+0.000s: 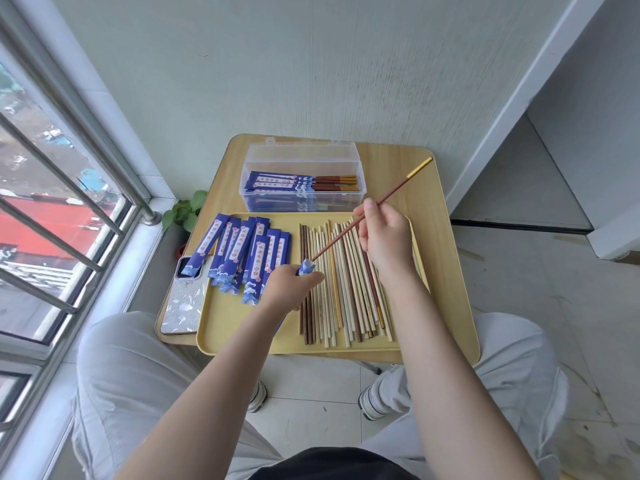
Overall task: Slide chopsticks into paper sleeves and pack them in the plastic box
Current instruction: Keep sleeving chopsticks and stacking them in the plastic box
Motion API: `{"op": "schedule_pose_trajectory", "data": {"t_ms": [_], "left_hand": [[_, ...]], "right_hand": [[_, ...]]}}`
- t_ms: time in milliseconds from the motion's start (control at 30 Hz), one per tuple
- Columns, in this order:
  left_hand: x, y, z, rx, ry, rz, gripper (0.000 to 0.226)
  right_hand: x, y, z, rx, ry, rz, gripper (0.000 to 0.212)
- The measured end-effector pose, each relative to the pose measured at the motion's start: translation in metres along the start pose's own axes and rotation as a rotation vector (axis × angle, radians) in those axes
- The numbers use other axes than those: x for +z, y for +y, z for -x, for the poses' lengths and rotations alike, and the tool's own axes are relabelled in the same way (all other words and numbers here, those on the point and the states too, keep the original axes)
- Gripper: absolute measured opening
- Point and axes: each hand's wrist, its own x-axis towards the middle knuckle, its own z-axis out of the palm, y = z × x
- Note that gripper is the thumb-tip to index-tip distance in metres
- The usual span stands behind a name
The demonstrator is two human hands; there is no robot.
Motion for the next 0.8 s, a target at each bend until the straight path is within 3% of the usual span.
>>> {"op": "schedule_pose_trajectory", "data": {"t_ms": [133,333,467,533,600,667,800], "left_hand": [[0.000,0.001,0.001,0.010,-0.045,0.006,0.029],[0.002,0.006,0.003,0.051,-0.091,0.055,0.027],[0.004,0.013,0.004,0.096,-0.156,0.110,0.031],[0.005,0.015,0.005,0.086,-0.176,0.147,0.028],[0.006,0.016,0.005,0.060,-0.187,0.158,0.026],[0.008,0.015,0.005,0.043,-0.203,0.146,0.026],[0.013,0.016,0.006,0.042,-0.258,0.169,0.027]], "right_hand": [[-0.001,0.000,-0.004,0.005,0.050,0.001,0.032],[0.001,0.000,-0.001,0.011,-0.035,0.064,0.030],[-0.005,-0.008,0.004,0.139,-0.384,0.221,0.025],[-0.010,-0.007,0.001,0.221,-0.472,0.271,0.038],[-0.014,-0.006,-0.003,0.218,-0.367,0.228,0.059],[-0.016,-0.004,-0.007,0.145,-0.264,0.213,0.066],[-0.019,-0.001,-0.008,0.081,-0.344,0.287,0.047]]}}
